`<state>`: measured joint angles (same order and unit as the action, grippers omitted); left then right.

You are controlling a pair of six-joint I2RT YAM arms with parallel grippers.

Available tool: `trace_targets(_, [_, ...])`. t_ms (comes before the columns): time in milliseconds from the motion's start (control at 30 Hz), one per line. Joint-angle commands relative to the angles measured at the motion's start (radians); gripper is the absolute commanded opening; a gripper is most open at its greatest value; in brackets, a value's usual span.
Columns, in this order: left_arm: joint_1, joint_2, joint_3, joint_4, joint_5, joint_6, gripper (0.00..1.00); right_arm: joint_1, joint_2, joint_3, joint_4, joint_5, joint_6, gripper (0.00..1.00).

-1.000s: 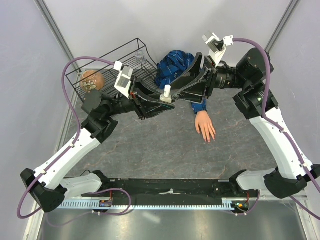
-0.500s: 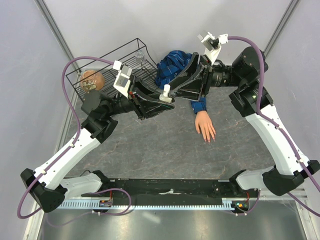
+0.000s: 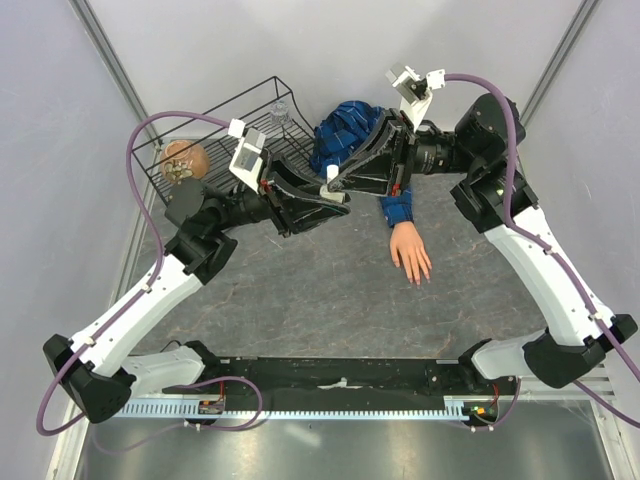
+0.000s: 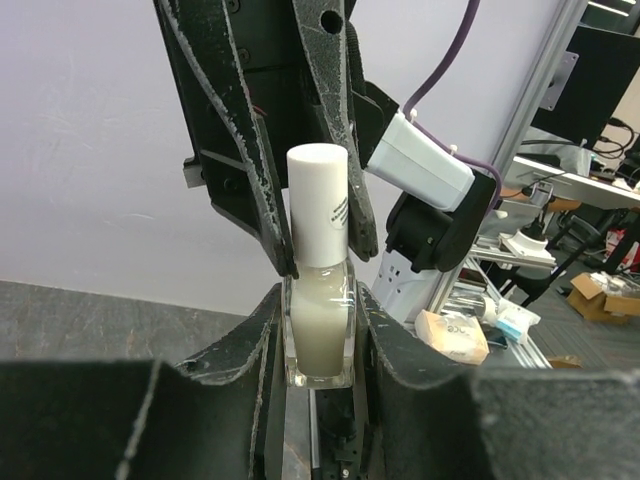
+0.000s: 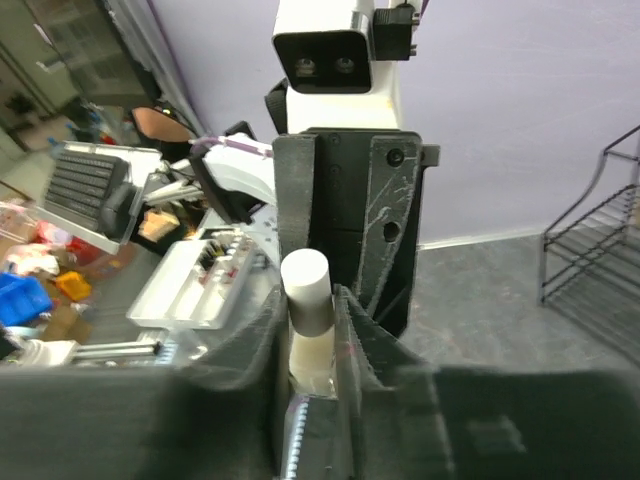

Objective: Paint the nails

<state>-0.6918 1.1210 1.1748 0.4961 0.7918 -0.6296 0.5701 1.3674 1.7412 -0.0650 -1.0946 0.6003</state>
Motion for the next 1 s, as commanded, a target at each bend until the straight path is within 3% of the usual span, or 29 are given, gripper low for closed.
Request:
trace_targets(0, [0.006, -0.007, 0.029, -0.04, -0.093, 0.046, 0.02, 0.013, 0.001, 0.03, -0.054, 0.054, -0.074, 0.01])
trace_targets(100, [0.002, -0.024, 0.049, -0.14, -0.301, 0.215, 0.02, 0.065, 0.007, 0.11, -0.381, 0.302, -0.336, 0.0])
trace_targets(133, [-0.006, -0.024, 0.062, -0.152, -0.353, 0.278, 0.02, 0.13, 0.024, 0.139, -0.512, 0.542, -0.412, 0.0])
trace_targets(200, [-0.052, -0.004, 0.071, -0.16, -0.442, 0.546, 0.02, 0.219, 0.042, 0.213, -0.596, 0.818, -0.441, 0.0])
trace_targets(233, [-0.086, 0.012, 0.071, -0.16, -0.503, 0.665, 0.02, 0.329, 0.053, 0.231, -0.643, 0.996, -0.435, 0.0])
trace_targets(267, [-0.112, 0.032, 0.068, -0.145, -0.634, 0.838, 0.02, 0.382, 0.05, 0.221, -0.645, 1.328, -0.389, 0.0])
trace_targets(333, [-0.136, 0.114, 0.078, -0.07, -0.707, 0.907, 0.02, 0.52, 0.056, 0.195, -0.644, 1.594, -0.309, 0.0])
trace_targets(400, [-0.143, 0.176, 0.086, -0.012, -0.737, 0.906, 0.02, 0.575, 0.091, 0.196, -0.663, 1.773, -0.323, 0.0])
trace_targets(533, [-0.16, 0.212, 0.103, 0.007, -0.746, 0.832, 0.02, 0.602, 0.191, 0.31, -0.809, 1.88, -0.295, 0.0])
trace_targets(600, [-0.16, 0.206, 0.088, 0.007, -0.726, 0.786, 0.02, 0.602, 0.19, 0.325, -0.814, 1.872, -0.3, 0.06])
trace_targets(633, [-0.16, 0.195, 0.076, 0.001, -0.718, 0.772, 0.02, 0.602, 0.179, 0.322, -0.812, 1.869, -0.301, 0.23])
trace_targets(700, [-0.16, 0.178, 0.063, -0.034, -0.686, 0.749, 0.02, 0.602, 0.168, 0.322, -0.808, 1.846, -0.333, 0.35])
trace_targets(733, [-0.158, 0.159, 0.036, -0.042, -0.681, 0.745, 0.02, 0.6, 0.148, 0.323, -0.809, 1.833, -0.341, 0.51])
trace_targets(833, [-0.115, 0.119, -0.023, -0.086, -0.643, 0.673, 0.02, 0.574, 0.084, 0.299, -0.777, 1.706, -0.395, 0.81])
trace_targets(933, [-0.069, 0.045, -0.095, -0.087, -0.623, 0.585, 0.02, 0.544, -0.006, 0.219, -0.734, 1.58, -0.421, 0.98])
trace_targets(967, [-0.051, 0.016, -0.102, -0.093, -0.59, 0.561, 0.02, 0.533, -0.03, 0.177, -0.727, 1.537, -0.424, 0.98])
